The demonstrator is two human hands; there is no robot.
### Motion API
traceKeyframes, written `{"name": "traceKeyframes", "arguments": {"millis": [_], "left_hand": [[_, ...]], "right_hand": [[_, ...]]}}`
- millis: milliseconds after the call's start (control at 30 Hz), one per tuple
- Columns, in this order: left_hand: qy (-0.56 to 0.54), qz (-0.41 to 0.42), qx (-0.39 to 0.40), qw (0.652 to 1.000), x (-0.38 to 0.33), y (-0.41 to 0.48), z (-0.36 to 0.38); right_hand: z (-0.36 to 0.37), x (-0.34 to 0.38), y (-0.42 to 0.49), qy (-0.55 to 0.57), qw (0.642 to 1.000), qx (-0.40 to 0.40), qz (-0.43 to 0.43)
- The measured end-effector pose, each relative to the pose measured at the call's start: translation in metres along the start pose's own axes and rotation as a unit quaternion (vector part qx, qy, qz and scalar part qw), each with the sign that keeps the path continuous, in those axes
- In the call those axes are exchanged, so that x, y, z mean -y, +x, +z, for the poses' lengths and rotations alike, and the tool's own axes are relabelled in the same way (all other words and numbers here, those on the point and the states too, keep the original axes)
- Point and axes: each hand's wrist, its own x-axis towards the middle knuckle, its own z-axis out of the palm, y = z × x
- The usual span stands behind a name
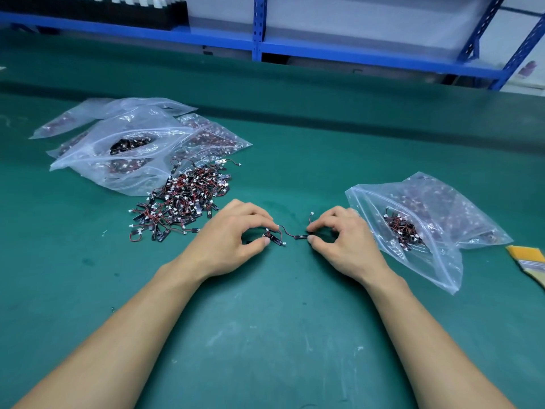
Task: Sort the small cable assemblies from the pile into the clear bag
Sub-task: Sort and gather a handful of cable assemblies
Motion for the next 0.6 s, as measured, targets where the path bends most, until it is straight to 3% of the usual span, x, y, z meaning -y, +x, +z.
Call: {"name": "traceKeyframes", "arguments": {"millis": [333,600], "left_hand": [[0.027,-0.006,0.011,1.0,0.003,0.0,0.002],[0.041,-0.024,-0.013,0.999,0.006,0.001,-0.001]], "right_hand": [[-0.006,-0.004,0.002,-0.005,1.0,-0.016,0.018],[0.0,0.005,-0.002,0.002,0.998,-0.002,-0.061]]}}
